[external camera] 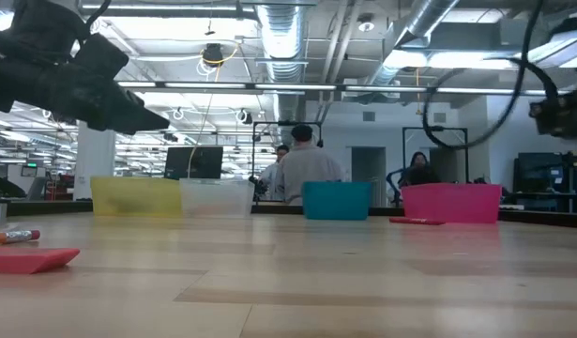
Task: Sort crayons/erasers/pens/pencils in bins
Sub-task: Put the yellow eraser into the blue bin
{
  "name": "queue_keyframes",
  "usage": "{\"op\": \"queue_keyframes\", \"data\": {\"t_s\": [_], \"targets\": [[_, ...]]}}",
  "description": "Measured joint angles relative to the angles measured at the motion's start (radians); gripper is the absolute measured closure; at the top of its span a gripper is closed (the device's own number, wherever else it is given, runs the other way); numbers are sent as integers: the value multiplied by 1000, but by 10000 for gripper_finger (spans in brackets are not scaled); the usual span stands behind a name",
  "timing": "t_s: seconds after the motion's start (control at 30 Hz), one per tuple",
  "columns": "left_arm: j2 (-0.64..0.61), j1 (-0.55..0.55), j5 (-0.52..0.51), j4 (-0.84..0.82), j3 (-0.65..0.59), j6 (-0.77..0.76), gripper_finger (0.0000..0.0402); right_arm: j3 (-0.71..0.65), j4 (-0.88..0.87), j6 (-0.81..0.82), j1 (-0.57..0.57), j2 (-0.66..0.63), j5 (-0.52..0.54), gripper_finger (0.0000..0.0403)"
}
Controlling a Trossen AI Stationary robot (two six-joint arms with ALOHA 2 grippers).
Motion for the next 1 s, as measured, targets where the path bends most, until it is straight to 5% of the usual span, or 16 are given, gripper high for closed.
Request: {"op": "queue_keyframes", "data": {"t_s": [0.4, 0.7, 1.0], "targets": [[0, 0, 6, 3, 0, 0, 395, 4, 53, -158, -60, -139, 118, 336], [0, 0, 2, 31, 0, 25, 395, 6, 451, -686, -306, -177, 198, 336], [0, 0, -3, 69, 0, 82, 395, 10, 882, -1209, -707, -177, -44, 336]]}}
